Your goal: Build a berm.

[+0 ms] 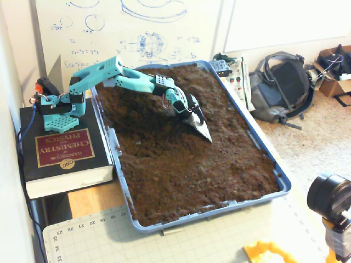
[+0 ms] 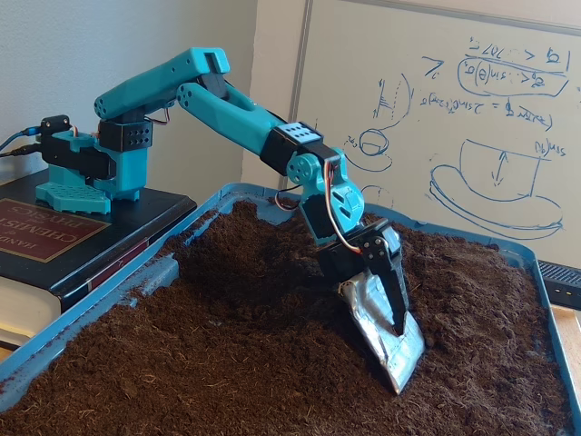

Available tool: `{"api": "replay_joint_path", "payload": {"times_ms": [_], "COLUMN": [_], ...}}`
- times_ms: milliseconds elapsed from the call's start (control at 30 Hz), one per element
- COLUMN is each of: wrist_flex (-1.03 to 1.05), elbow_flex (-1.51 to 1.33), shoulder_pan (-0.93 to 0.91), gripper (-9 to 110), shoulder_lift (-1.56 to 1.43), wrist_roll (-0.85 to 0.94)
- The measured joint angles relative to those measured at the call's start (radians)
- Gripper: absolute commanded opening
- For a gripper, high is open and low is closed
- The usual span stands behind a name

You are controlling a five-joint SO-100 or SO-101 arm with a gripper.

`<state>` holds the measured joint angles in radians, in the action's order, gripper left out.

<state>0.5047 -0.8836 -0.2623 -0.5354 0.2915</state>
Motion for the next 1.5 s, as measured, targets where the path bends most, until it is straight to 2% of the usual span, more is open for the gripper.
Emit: {"api": "replay_joint_path", "payload": {"times_ms": [233,1067,1500], "wrist_flex": [0.0,0.0,0.035], "elbow_flex": [-0.086,-0.517,-0.584], "shoulder_pan": [0.002,0.011,0.011], "gripper": [0,0,0], "shoulder_lift": [-0.064,-0.362,-0.511], "wrist_roll": [0.066,0.081,0.081]}}
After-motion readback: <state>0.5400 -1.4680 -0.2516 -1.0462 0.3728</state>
